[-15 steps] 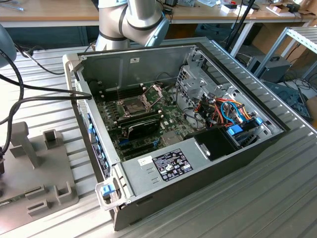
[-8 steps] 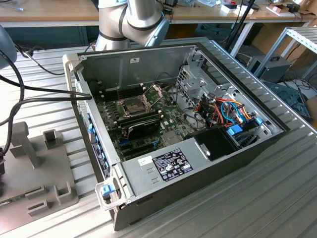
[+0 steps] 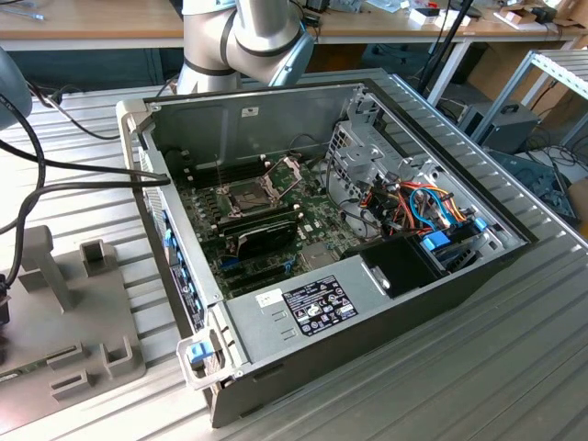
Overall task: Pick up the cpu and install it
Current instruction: 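Pick up the cpu and move it towards the insertion slot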
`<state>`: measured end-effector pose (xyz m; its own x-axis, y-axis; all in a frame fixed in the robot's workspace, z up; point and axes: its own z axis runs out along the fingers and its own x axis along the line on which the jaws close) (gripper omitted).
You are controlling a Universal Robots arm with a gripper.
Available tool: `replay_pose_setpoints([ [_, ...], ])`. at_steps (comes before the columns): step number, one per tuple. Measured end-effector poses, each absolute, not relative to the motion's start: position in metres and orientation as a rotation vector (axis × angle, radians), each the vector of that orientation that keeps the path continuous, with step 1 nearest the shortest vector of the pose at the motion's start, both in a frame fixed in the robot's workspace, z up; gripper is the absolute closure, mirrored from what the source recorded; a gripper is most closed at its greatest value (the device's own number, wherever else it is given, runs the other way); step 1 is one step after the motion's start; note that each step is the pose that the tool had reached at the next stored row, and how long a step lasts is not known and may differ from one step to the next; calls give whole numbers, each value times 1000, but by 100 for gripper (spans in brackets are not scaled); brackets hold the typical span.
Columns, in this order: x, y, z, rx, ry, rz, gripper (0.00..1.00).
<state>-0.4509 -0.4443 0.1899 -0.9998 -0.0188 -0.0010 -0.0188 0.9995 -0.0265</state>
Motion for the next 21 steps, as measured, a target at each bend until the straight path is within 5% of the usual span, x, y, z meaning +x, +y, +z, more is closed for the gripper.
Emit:
replay_pose_setpoints([
  [21, -451, -444, 192, -30, 3140, -42, 45],
])
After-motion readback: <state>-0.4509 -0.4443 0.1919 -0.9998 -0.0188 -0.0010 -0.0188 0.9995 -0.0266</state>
